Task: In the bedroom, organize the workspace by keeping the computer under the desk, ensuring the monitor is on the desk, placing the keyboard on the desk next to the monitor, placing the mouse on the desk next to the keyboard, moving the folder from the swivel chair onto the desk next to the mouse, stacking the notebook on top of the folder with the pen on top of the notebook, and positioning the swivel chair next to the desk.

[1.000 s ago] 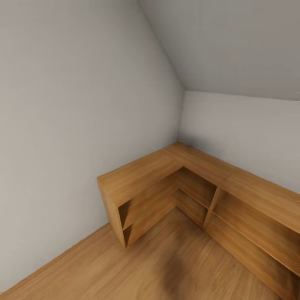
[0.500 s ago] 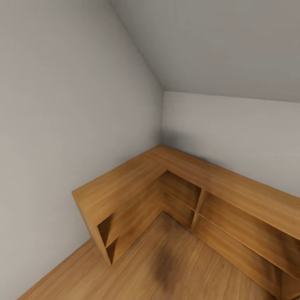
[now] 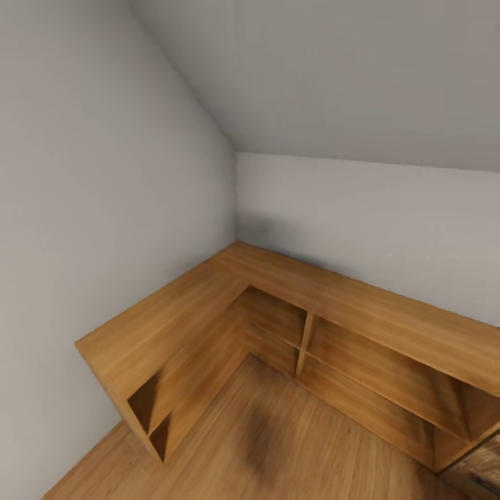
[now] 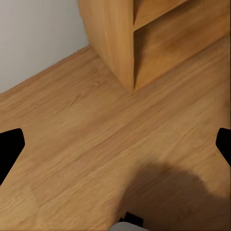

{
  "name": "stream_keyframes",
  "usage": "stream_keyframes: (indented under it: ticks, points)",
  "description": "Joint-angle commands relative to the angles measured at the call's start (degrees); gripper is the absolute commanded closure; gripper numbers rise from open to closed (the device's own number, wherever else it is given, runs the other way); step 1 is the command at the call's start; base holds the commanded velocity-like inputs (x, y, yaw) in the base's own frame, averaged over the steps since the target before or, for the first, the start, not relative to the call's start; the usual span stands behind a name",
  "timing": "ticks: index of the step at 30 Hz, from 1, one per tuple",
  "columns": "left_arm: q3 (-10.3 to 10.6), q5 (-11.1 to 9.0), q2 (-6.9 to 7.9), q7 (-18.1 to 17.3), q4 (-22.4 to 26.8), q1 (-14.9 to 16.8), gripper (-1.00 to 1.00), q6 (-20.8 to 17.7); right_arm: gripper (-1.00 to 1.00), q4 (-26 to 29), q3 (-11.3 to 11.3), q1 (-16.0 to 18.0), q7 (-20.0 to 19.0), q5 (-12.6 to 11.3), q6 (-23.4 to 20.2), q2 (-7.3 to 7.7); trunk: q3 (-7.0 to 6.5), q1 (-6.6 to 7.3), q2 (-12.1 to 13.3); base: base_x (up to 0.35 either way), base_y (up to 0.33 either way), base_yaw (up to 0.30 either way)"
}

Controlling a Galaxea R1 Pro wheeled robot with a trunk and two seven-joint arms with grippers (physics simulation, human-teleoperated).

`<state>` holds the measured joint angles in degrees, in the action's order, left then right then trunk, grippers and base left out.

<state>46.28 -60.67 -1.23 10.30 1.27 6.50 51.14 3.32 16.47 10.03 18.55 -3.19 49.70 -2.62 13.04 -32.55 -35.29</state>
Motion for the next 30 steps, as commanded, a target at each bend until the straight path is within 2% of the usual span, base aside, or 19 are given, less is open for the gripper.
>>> stream_keyframes:
  ticks: [1, 8, 18, 30]
  points:
    - [0.5, 0.0, 0.00, 0.6, 0.0, 0.0, -1.00, 0.1, -1.00, -0.1, 0.5, 0.1, 0.3, -0.3, 0.1, -0.01, 0.08, -0.04, -0.1, 0.299, 0.018, -0.294]
    - [0.5, 0.0, 0.00, 0.6, 0.0, 0.0, -1.00, 0.1, -1.00, -0.1, 0.5, 0.1, 0.3, -0.3, 0.1, 0.06, 0.08, -0.04, -0.1, 0.279, 0.006, -0.294]
    - [0.5, 0.0, 0.00, 0.4, 0.0, 0.0, -1.00, 0.1, -1.00, -0.1, 0.5, 0.1, 0.3, -0.3, 0.1, 0.07, 0.08, -0.04, -0.1, 0.034, 0.005, -0.294]
    - [0.5, 0.0, 0.00, 0.2, 0.0, 0.0, -1.00, 0.1, -1.00, -0.1, 0.5, 0.0, 0.3, -0.3, 0.2, 0.05, 0.08, -0.04, -0.1, 0.221, 0.194, -0.294]
